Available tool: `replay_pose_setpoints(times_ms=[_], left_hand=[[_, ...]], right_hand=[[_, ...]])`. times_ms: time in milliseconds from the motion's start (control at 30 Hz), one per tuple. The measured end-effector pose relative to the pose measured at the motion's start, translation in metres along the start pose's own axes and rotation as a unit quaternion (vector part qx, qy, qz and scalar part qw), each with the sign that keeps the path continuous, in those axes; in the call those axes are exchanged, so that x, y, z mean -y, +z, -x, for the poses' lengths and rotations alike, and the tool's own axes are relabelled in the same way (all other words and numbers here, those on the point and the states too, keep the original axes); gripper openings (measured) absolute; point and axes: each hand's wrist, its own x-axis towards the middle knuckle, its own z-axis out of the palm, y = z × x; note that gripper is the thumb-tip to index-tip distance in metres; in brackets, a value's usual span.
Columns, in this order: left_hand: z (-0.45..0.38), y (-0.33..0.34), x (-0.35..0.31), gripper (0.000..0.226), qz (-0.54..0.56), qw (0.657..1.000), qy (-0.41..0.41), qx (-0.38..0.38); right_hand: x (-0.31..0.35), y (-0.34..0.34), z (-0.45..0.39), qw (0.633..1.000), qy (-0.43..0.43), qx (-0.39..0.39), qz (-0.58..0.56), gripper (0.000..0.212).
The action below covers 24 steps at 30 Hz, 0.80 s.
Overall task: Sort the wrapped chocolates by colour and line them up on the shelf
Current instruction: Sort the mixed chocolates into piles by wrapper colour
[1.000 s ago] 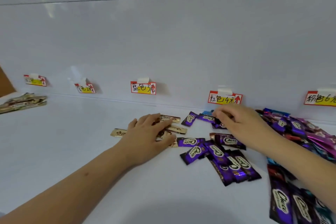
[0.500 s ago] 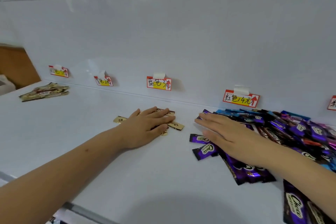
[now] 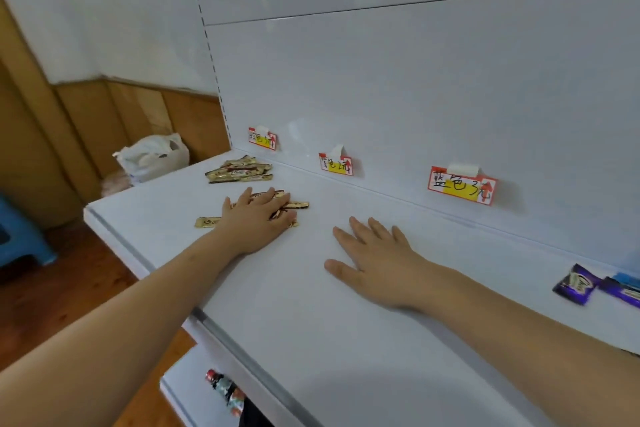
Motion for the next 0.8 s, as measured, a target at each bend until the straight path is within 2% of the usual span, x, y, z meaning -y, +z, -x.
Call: replay_pose_setpoints(times_ms=[233, 400, 467, 567, 633, 667, 733, 800], left_hand=[[-0.053, 0.004, 0.021, 0.087, 0.02, 0.993, -0.104, -0.049], [-0.095, 0.006, 0.03, 0.099, 0.072, 0.979, -0.161, -0.1], [-0.104, 0.004, 0.031, 0.098, 0.093, 0.974, -0.157, -0.13], [-0.097, -0.002, 0.025, 0.085, 0.064, 0.967, -0.127, -0.212], [-0.082, -0.001, 0.018, 0.085, 0.05, 0.955, -0.155, -0.248], [-0.074, 0.001, 0.012, 0.092, 0.052, 0.952, -0.189, -0.234], [-0.062, 0.009, 0.003, 0.109, 0.056, 0.953, -0.253, -0.157], [-0.063, 0.013, 0.001, 0.115, 0.058, 0.949, -0.288, -0.115]], right_hand=[[0.021, 0.011, -0.036, 0.996, 0.029, -0.079, -0.005, 0.067], [0.017, 0.012, -0.035, 0.996, 0.027, -0.086, -0.007, 0.066], [0.017, 0.011, -0.034, 0.996, 0.025, -0.088, -0.013, 0.066], [0.017, 0.01, -0.033, 0.995, 0.02, -0.091, -0.02, 0.065], [0.017, 0.01, -0.033, 0.995, 0.019, -0.095, -0.021, 0.065], [0.016, 0.01, -0.034, 0.995, 0.019, -0.099, -0.023, 0.065], [0.016, 0.011, -0.034, 0.994, 0.019, -0.1, -0.029, 0.065], [0.016, 0.012, -0.034, 0.994, 0.016, -0.1, -0.032, 0.065]])
